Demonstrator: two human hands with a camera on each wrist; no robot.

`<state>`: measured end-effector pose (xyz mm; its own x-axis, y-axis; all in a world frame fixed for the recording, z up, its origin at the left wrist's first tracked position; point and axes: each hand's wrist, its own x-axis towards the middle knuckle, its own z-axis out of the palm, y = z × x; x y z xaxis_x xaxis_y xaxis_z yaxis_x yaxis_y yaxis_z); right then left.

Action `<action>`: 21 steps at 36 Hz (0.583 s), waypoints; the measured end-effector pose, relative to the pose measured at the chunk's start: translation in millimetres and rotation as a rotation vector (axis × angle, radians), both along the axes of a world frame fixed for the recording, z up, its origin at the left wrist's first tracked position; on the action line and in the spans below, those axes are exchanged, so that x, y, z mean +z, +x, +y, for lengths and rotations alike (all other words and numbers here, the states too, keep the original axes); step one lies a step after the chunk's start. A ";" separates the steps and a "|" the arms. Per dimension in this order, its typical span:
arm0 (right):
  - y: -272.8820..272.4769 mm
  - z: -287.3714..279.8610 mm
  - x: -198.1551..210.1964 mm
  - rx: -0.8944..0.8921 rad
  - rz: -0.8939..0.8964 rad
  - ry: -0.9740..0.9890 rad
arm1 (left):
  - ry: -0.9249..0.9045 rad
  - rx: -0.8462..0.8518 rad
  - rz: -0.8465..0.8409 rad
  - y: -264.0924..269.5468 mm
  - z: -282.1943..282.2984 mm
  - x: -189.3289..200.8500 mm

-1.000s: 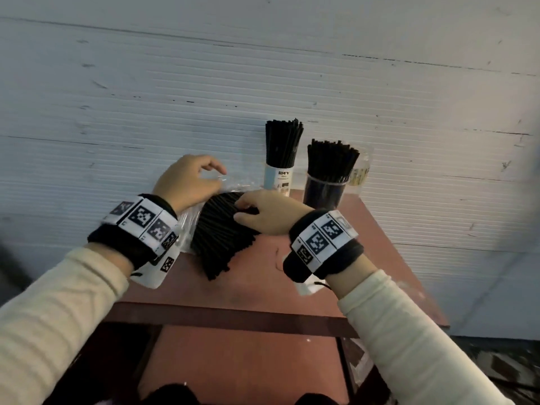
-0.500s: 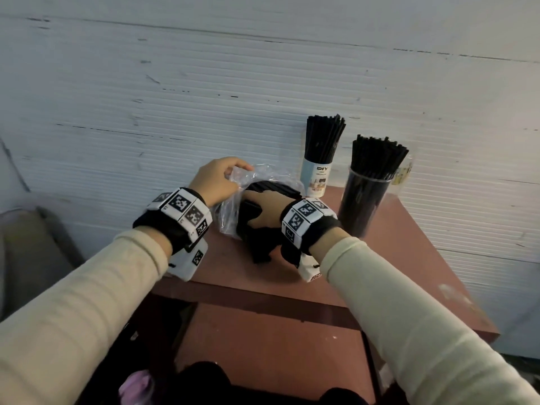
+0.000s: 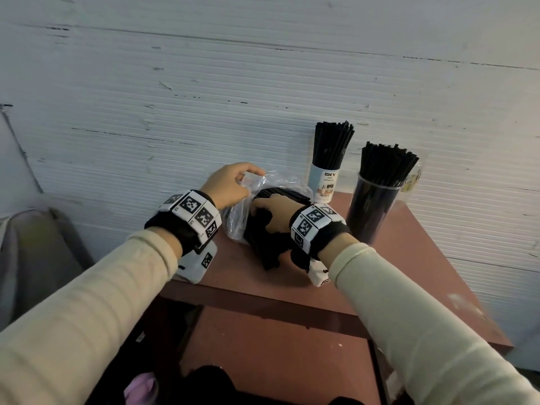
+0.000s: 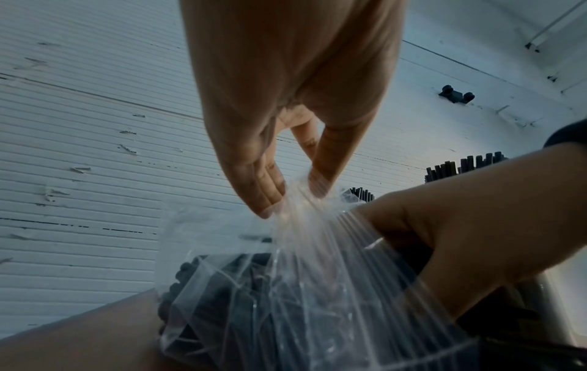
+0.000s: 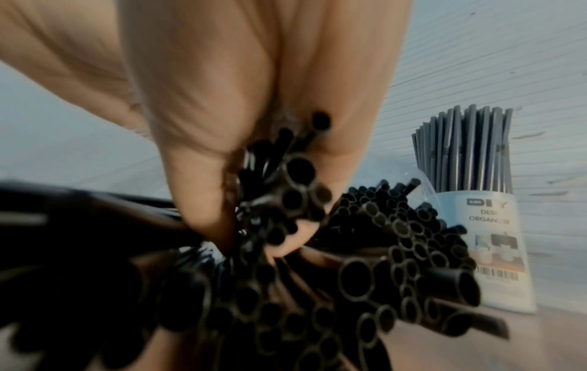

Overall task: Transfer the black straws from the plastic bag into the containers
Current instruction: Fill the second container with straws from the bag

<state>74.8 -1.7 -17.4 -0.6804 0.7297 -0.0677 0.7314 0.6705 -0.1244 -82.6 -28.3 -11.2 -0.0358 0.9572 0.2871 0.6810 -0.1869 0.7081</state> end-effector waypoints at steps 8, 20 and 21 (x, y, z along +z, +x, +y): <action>2.6 0.8 10.5 0.009 0.065 0.045 | 0.010 -0.002 0.016 -1.2 0.1 -0.3; 42.7 2.0 16.0 -0.029 0.177 -0.099 | -0.030 -0.014 0.059 1.9 -9.7 -4.8; 49.3 0.7 17.6 -0.030 0.183 -0.101 | 0.003 -0.003 0.080 2.3 -9.6 -5.5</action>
<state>124.0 -1.0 0.2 -0.6661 0.7457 -0.0187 0.7099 0.6260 -0.3229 -80.3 -37.9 -16.7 -0.0101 0.9566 0.2914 0.7347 -0.1905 0.6511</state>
